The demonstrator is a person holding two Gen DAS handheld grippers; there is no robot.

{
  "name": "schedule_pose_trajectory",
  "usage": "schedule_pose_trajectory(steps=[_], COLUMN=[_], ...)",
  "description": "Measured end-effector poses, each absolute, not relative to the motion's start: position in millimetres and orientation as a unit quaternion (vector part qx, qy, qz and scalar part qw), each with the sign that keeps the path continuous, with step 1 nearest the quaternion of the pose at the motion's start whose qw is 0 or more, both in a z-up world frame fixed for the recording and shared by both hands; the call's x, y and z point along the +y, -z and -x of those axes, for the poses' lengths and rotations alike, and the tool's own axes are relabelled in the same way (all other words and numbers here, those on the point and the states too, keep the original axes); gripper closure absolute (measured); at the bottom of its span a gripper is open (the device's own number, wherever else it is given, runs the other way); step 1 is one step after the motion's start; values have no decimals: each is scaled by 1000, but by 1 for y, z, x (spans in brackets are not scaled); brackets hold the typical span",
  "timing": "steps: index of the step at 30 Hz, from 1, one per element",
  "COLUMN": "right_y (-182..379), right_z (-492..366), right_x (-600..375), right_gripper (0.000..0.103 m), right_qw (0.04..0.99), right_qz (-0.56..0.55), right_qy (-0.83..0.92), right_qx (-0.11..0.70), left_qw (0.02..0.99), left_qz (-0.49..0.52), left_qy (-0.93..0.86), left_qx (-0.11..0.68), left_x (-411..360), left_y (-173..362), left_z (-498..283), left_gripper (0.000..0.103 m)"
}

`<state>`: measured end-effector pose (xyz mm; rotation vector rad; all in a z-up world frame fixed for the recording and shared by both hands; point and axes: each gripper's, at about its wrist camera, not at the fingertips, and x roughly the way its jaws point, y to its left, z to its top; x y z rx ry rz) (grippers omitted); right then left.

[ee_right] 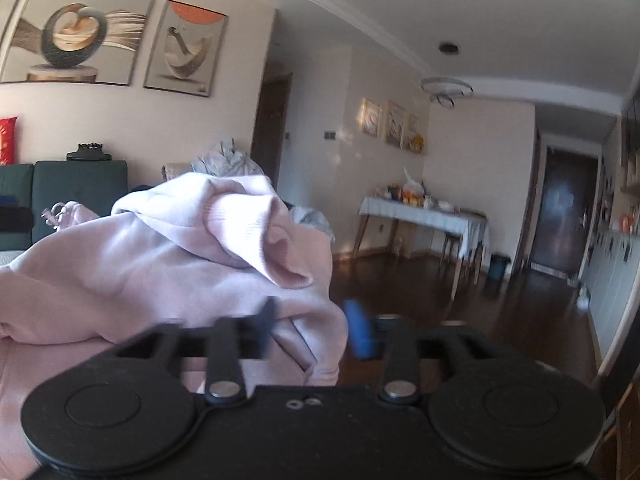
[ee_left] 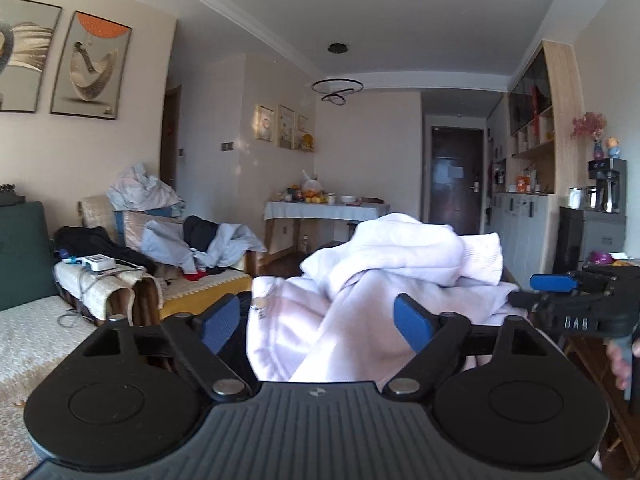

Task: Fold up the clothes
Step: 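Turn both tools toward the clothes pile and reach the pink sweatshirt, then close the left gripper on the sweatshirt while the right gripper grasps it too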

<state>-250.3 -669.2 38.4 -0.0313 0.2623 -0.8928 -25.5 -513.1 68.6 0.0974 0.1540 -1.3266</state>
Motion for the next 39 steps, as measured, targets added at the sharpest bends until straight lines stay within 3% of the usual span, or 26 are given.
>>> schedule_pose_trajectory(steps=[16,22,26,33,34,35,37,39], right_y=[-45,-77,-85,-101,-104,-105,-106,-104], right_z=[240,238,221,226,225,225,221,218], right_x=[-697,-644,-616,-599,-597,-595,-595,-597], right_gripper=[0,0,0,0,0,0,0,0], right_qw=[924,954,960,977,978,977,977,977], right_qz=[-56,-13,45,29,39,49,54,45], right_qy=[354,289,261,193,184,181,181,181], right_qx=[137,84,97,91,94,97,100,102], left_qw=[767,732,730,726,727,726,742,744], left_qz=[-69,-84,-134,-201,-197,-196,-189,-176], left_qy=[632,676,667,624,623,626,618,627], left_qx=[84,-3,-66,-209,-211,-205,-179,-153], left_x=[-525,-497,-502,-514,-515,-515,-519,-519], left_y=[-60,-69,-58,-32,-32,-32,-35,-40], left_z=[20,34,58,96,96,93,85,75], left_gripper=[11,9,6,7,16,48,80,86])
